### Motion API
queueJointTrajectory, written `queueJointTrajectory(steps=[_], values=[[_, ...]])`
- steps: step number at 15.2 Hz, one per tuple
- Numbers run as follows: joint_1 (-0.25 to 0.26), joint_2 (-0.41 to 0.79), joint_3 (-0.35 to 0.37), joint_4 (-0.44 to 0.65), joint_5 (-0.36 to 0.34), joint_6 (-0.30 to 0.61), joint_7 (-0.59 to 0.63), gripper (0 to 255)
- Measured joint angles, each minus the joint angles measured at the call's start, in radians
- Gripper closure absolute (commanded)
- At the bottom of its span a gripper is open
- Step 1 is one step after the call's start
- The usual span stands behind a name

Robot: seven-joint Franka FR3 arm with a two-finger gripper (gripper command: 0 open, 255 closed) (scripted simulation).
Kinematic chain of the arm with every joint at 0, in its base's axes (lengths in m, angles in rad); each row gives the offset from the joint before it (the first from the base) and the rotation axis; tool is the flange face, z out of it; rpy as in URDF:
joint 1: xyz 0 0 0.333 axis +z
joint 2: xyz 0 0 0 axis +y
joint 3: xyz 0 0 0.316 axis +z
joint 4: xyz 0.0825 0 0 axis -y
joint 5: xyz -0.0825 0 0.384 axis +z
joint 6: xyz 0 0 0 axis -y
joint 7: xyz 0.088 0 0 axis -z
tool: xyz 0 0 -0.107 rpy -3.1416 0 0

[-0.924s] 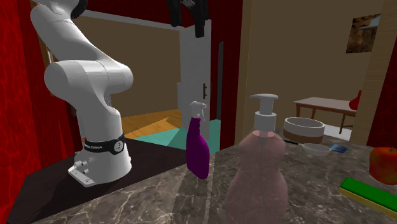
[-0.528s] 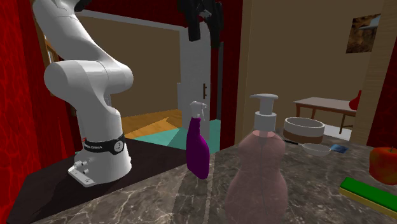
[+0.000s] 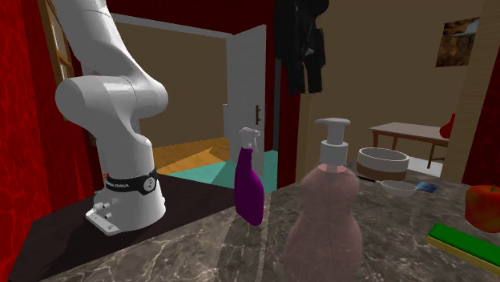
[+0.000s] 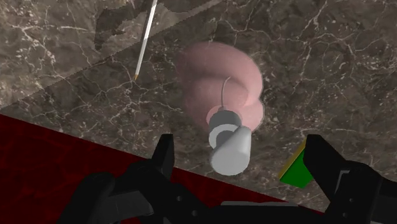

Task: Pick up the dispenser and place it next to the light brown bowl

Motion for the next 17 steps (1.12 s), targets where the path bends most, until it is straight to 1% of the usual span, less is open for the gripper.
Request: queueJointTrajectory(steps=[2, 3, 10, 17], values=[[0.000, 0.070, -0.009, 0.017, 0.011, 0.058, -0.007, 0], [0.000, 0.089, -0.011, 0.023, 0.014, 0.073, -0.009, 0], [-0.001, 0.154, -0.016, -0.017, 0.018, 0.180, -0.014, 0], [-0.001, 0.162, -0.016, -0.025, 0.018, 0.198, -0.014, 0]])
